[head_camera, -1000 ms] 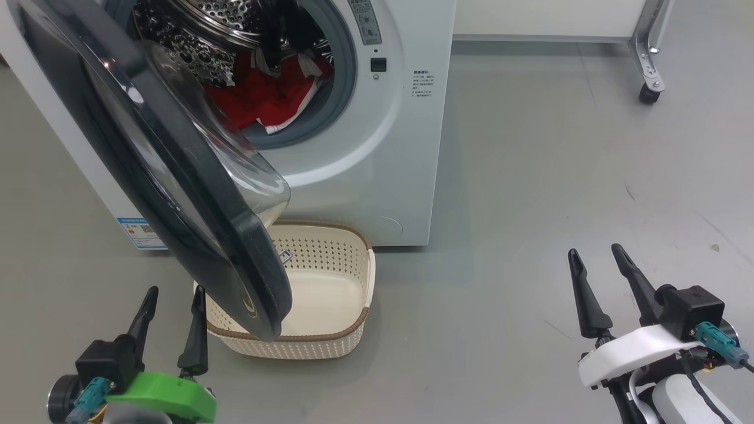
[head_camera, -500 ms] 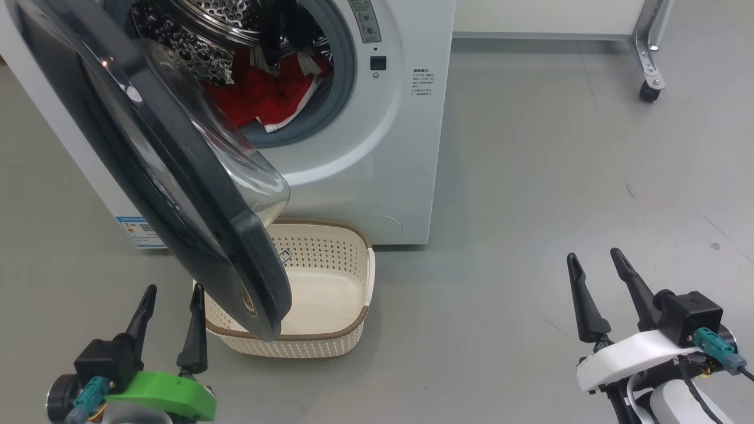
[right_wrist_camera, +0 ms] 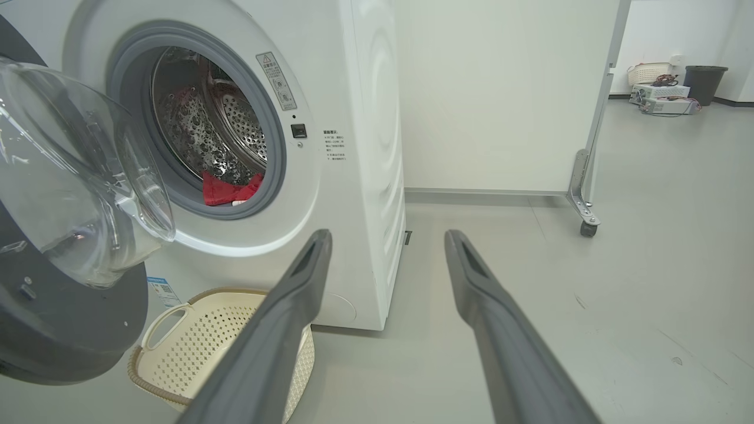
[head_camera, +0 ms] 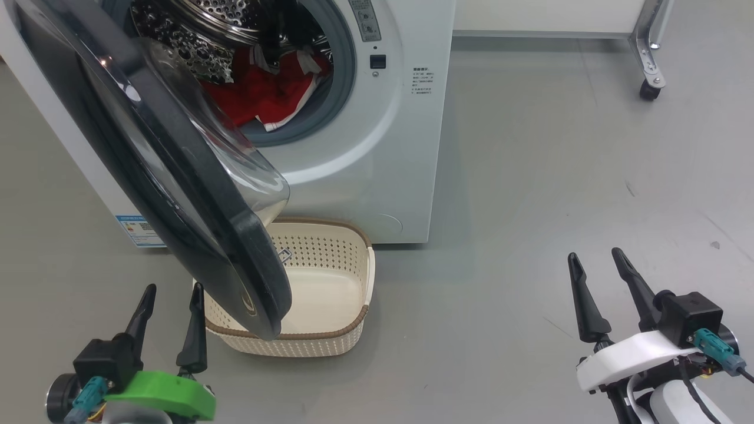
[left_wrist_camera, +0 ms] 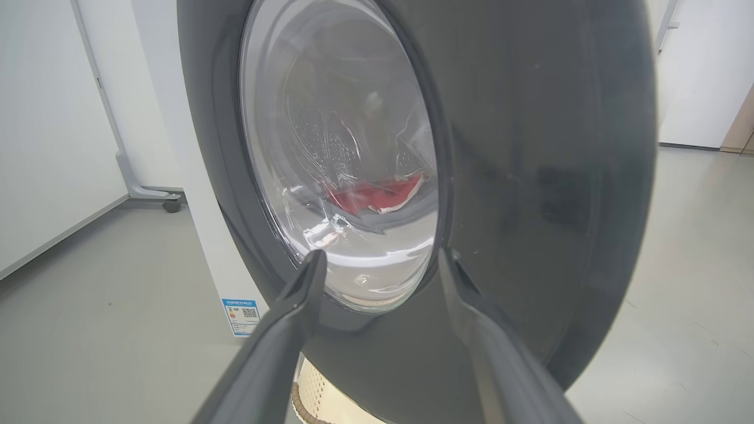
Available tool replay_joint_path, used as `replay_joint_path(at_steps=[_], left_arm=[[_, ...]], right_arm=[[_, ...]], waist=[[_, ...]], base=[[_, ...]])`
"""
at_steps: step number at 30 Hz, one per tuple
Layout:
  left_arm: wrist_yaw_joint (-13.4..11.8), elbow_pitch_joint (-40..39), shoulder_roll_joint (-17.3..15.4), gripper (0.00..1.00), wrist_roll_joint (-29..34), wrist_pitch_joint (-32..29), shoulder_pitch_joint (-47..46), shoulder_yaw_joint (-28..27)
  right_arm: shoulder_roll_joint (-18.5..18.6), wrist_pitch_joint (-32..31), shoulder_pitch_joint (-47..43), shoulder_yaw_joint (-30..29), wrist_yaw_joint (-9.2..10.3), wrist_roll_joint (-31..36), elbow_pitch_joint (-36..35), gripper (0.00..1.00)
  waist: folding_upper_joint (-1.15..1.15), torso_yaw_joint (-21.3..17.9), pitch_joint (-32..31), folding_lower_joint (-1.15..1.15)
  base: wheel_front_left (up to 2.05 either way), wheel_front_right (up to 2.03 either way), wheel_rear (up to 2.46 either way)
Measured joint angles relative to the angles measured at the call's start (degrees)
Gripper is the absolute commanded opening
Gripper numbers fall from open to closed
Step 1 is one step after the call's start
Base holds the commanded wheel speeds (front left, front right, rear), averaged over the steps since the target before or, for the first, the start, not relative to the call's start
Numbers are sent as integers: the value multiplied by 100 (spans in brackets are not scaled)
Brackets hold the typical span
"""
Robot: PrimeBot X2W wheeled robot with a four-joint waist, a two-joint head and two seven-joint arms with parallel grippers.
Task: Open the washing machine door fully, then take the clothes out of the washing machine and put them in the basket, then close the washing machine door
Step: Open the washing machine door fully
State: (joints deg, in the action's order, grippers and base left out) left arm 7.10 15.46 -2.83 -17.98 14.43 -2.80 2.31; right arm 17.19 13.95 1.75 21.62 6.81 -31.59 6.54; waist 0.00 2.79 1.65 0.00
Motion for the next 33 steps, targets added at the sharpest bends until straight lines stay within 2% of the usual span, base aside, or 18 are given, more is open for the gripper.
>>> replay_joint_path(at_steps=[15,16,18,33], left_arm=[[0,3,9,100,1,0,0,1],[0,12,9,73,1,1,0,2],[0,51,9,0,1,0,4,22],[1,-328,10,0,1,0,-10,-57]], right_arm=[[-52,1,-35,-55,0,48,0,100],[-56,1,-43,-59,0,48,0,100],[-62,1,-61,-65,0,48,1,100],[-107,8,-88,-103,0,59,4,100]], waist=[[0,14,22,0],[0,15,22,0],[0,18,22,0],[0,61,-3,0]], base=[[0,0,0],[0,0,0],[0,0,0],[0,0,0]])
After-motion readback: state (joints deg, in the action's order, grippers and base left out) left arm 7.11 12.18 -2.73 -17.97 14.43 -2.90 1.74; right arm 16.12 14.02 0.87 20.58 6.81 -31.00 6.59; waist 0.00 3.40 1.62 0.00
